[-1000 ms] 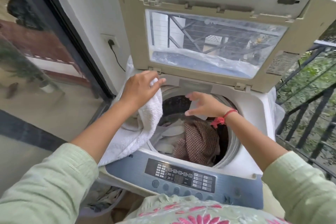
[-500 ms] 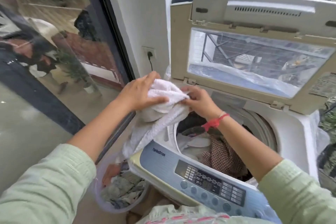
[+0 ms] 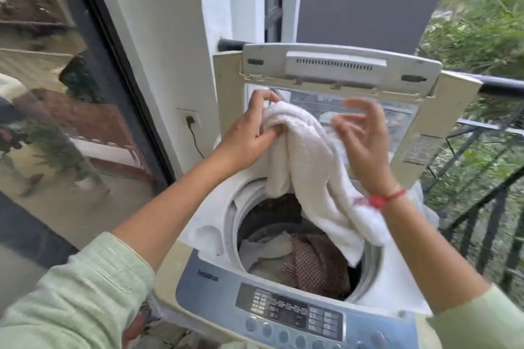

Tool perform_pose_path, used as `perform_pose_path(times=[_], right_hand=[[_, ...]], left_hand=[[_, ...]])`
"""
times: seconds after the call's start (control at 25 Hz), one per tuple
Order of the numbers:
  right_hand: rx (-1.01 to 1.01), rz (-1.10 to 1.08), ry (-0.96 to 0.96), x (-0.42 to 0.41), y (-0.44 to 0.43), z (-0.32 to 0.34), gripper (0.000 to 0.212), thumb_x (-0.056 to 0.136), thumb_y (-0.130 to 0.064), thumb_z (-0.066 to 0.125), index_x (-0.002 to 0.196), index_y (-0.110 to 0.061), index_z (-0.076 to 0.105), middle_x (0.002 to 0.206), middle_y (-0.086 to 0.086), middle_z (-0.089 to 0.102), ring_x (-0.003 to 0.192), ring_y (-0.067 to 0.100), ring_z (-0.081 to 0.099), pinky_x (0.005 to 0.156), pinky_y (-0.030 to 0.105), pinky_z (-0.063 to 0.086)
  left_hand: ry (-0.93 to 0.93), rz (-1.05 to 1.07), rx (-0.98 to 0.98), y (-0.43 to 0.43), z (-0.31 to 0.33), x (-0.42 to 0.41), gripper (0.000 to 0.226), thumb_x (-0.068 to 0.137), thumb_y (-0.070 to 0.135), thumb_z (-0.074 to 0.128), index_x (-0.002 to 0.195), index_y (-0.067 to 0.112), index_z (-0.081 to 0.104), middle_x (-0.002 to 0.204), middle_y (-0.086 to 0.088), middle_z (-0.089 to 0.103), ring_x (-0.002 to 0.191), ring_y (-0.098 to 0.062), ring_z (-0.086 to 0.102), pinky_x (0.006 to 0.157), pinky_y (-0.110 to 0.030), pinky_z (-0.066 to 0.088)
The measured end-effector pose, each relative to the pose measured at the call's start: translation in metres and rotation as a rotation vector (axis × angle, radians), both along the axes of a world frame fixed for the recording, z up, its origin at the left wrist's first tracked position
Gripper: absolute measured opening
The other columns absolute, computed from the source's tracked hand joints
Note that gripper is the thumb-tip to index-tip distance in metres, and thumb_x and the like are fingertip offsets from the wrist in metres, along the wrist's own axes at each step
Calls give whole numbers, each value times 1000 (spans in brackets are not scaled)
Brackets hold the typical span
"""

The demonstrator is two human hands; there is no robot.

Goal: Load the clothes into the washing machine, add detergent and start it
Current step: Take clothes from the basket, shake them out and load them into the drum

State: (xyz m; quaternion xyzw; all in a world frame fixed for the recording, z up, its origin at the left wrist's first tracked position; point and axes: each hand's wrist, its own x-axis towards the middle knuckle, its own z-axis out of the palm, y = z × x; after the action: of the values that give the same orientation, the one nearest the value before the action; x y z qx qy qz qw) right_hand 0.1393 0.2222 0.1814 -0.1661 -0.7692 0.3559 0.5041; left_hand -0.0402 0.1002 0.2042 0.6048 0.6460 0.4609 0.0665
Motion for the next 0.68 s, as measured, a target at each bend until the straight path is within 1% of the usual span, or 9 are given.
perform_pose_path(times=[0.08,0.12,0.2,0.32,0.36,0.44,0.56,0.6,0.68], right_hand=[[291,-43,-91,13,-26,-42,47,78,-38,72,113,-17,50,119,8,45,109,19,52,94,29,46],[392,-75,-185,16,-33,-62,52,75,-37,73,114,-13,48,120,7,43,111,19,49,95,29,46],[393,-179,-321,13,-35,-92,49,72,-21,73,113,-13,47,119,6,43,106,22,51,85,34,49],[204,-265,-314,3,-14,-106,20,79,-10,60,98,-8,60,98,7,61,87,24,59,70,40,51],[124,-235,-311,3,-4,-110,13,80,-7,60,93,-7,63,90,6,64,82,24,61,69,41,52],[-76,-104,-283,4,11,-109,8,82,-9,58,88,-7,63,81,4,64,80,20,63,70,40,51],[-133,80,-342,-1,9,-94,14,90,-20,51,88,-9,59,72,-10,57,71,-5,51,68,24,43],[-83,110,-363,-4,3,-87,14,91,-23,53,88,-11,59,69,-14,54,67,-7,48,65,19,40],[-32,205,-469,-6,5,-82,17,84,-31,67,89,-16,61,72,-15,54,67,-2,47,64,19,38]], left_hand=[[-23,-10,-57,8,-11,11,33,92,36,52,116,19,39,90,-5,58,75,-20,59,72,-37,49],[-70,-36,-63,12,-14,15,31,91,37,53,114,19,41,86,2,59,73,-12,59,70,-33,48],[-159,-119,-110,18,-14,25,22,92,33,57,106,18,47,74,20,56,64,6,52,62,-19,39],[-189,-198,-241,16,-14,22,18,86,28,68,94,15,59,68,27,58,64,11,52,63,-10,36],[-127,-186,-298,11,-14,13,23,79,32,75,93,18,62,77,26,62,73,10,54,70,-12,38],[194,-84,-503,0,-20,-5,36,69,41,81,98,27,65,103,16,65,96,-3,57,80,-21,38],[727,94,-756,-2,-44,-17,24,87,38,60,109,28,63,118,1,60,109,-22,56,78,-30,40],[771,112,-764,1,-54,-18,22,93,36,51,107,23,63,118,-4,56,109,-28,56,78,-32,41],[667,95,-785,8,-67,-25,27,99,33,41,104,15,61,122,-9,52,110,-31,55,81,-35,42]])
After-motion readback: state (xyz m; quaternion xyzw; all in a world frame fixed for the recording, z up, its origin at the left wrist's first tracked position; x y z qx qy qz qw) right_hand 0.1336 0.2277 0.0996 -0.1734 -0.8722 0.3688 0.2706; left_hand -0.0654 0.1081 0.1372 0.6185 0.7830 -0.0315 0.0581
